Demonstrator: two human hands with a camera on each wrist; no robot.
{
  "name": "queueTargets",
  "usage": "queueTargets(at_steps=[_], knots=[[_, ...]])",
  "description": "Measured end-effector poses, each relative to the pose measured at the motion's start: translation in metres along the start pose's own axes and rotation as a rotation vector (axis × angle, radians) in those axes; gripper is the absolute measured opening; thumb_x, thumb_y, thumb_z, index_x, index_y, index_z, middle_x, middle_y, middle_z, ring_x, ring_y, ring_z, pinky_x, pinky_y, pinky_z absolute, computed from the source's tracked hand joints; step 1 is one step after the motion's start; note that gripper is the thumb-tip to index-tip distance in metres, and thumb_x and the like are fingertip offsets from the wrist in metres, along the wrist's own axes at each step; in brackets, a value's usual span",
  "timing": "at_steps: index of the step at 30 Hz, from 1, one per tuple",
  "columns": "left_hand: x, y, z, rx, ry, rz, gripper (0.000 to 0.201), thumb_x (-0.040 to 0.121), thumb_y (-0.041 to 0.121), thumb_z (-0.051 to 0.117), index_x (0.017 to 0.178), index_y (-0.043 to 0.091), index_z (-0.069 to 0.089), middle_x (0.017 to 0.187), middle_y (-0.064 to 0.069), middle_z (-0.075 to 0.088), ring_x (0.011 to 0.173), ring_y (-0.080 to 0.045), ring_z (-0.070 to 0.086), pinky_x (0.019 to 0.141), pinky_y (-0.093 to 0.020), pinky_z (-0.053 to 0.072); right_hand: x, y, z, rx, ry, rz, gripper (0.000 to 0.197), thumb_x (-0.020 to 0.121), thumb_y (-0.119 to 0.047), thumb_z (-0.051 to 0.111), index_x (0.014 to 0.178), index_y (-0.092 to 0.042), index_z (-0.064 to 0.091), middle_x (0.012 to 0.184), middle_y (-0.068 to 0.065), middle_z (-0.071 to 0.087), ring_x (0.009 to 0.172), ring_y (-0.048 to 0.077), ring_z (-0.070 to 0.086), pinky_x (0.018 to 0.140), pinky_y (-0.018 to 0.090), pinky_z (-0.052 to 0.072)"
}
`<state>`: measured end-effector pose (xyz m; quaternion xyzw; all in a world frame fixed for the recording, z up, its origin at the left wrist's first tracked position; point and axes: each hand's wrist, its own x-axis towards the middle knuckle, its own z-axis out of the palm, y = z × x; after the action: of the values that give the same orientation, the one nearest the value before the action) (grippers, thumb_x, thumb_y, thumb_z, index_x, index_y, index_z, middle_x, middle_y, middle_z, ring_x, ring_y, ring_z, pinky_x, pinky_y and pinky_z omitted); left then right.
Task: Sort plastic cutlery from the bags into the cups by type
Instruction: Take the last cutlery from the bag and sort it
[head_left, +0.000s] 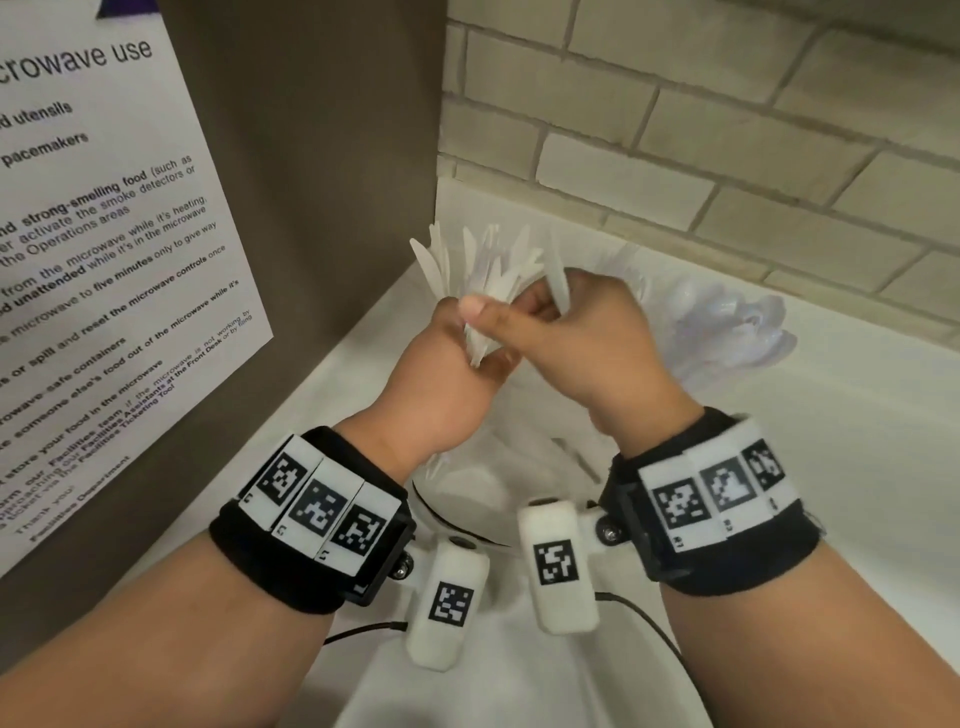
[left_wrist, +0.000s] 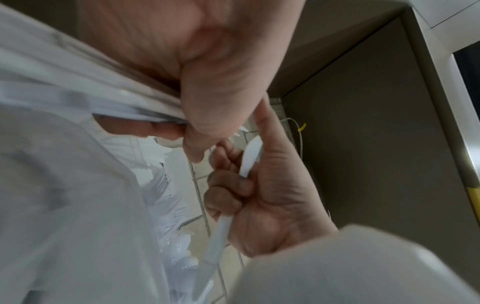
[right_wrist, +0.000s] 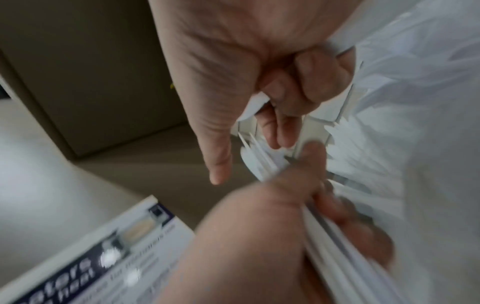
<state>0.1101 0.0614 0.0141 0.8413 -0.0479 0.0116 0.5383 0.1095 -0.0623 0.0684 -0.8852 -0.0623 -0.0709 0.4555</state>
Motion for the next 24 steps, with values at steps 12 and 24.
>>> queueTargets(at_steps=[12,24], knots=[[-0.005,0.006,0.0,-0.204,0.029,-0.076,0.051,0.077,0.018,0.076,0.118,0.022,0.045,0.095,0.007,0.062,0.081,-0.01,0.064,0.053,-0.022,0.051,-0.001,0.009,0.017,0.173,-0.008,0.051,0.019,0.093,-0.027,0.059,0.077,-0.021,0.051,0.072,-0.006,0.06,0.068,0.007,0.059,0.063,0.026,0.047],[-0.007,0.001,0.002,-0.475,-0.083,-0.11,0.061,0.074,-0.015,0.065,0.121,0.017,0.044,0.102,-0.005,0.064,0.091,-0.016,0.067,0.071,-0.026,0.056,-0.002,0.009,0.019,0.31,-0.067,0.181,0.015,0.094,-0.02,0.053,0.107,-0.011,0.056,0.075,-0.004,0.057,0.065,0.011,0.054,0.062,0.028,0.045]])
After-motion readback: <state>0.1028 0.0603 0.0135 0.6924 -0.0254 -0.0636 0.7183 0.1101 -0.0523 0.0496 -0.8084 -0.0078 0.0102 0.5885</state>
